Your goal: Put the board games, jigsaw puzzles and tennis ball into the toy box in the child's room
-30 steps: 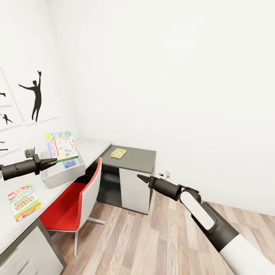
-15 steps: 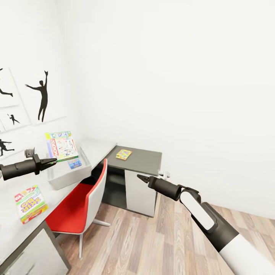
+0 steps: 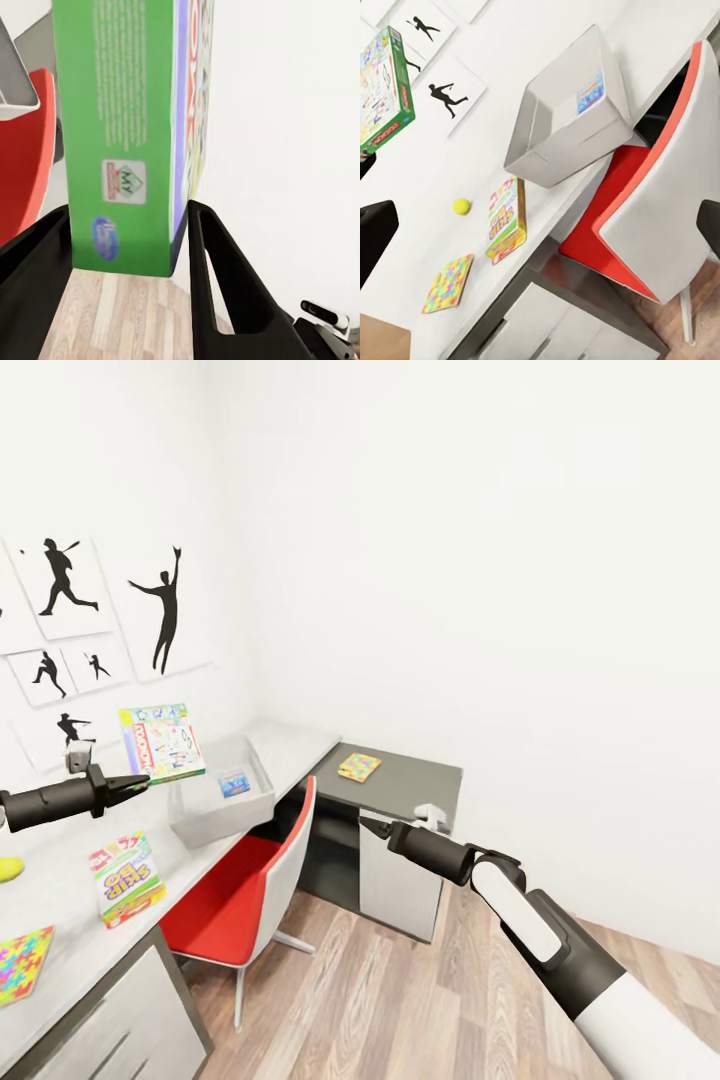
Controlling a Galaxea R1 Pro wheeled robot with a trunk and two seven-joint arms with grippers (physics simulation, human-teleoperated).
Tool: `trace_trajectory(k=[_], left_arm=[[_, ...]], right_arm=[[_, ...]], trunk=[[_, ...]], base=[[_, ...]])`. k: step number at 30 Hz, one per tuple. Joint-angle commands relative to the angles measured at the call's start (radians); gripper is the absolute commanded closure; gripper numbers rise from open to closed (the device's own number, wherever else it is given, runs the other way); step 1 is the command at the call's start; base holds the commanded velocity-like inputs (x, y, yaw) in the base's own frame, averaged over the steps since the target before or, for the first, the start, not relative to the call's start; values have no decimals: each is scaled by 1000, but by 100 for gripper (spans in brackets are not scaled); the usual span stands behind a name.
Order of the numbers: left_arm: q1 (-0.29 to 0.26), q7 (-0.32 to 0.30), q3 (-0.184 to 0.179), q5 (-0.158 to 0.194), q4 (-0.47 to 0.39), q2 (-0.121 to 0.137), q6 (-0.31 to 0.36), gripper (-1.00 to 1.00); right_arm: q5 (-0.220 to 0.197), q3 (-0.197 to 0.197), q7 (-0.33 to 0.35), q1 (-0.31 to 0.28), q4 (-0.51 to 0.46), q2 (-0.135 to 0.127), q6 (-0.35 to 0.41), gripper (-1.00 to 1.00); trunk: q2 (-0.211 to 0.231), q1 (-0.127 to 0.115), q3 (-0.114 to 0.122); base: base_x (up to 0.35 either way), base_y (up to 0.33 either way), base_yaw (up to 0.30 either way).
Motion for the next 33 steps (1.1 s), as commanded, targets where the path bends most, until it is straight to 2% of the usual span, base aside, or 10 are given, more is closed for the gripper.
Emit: trace_trajectory(k=[1, 9, 11, 16, 20, 23, 24, 26, 29, 33], left_arm=[[-2, -4, 3, 2, 0, 0, 5, 100], [-2, -4, 1, 1, -1, -4, 3, 100], [-2, -5, 1, 1, -1, -7, 3, 100], [-2, -5, 2, 0, -1, -9, 3, 100], [-2, -2, 2, -1, -1, -11, 6, 100], [-2, -2, -7, -2, 2, -17, 7, 100], [-2, -2, -11, -2, 2, -19, 7, 100], [-2, -2, -24, -2, 3, -24, 7, 100], [-2, -2, -41, -3, 4, -31, 6, 100], [-2, -6, -47, 0, 4, -33, 3, 100]], right_arm=[[-3, 1, 1, -1, 0, -1, 2, -100], [-3, 0, 0, -1, -23, -3, 2, -100], [-4, 0, -2, 4, -113, -12, 2, -100], [-5, -14, -14, 21, -198, -12, 38, -100], [-5, -81, -40, -27, -208, -1, 161, -100], [-8, -128, -113, -98, -208, 3, 233, -100], [-9, -132, -128, -112, -208, 4, 239, -100], [-13, -140, -191, -168, -207, 19, 254, -100], [-14, -145, -279, -241, -196, 66, 277, -100], [-13, -147, -340, -291, -162, 117, 326, -100]], trunk=[[-3, 1, -2], [-3, 1, -2], [-3, 1, -2], [-3, 1, -2], [-3, 1, -2], [-3, 1, -2], [-3, 1, -2], [-3, 1, -2], [-3, 1, -2], [-3, 1, -2]], base=[[88, 0, 49], [59, 0, 129], [19, 0, 220], [6, 0, 84], [1, 0, 13], [0, 0, 3], [0, 0, 1], [0, 0, 0], [0, 0, 0], [0, 0, 0]])
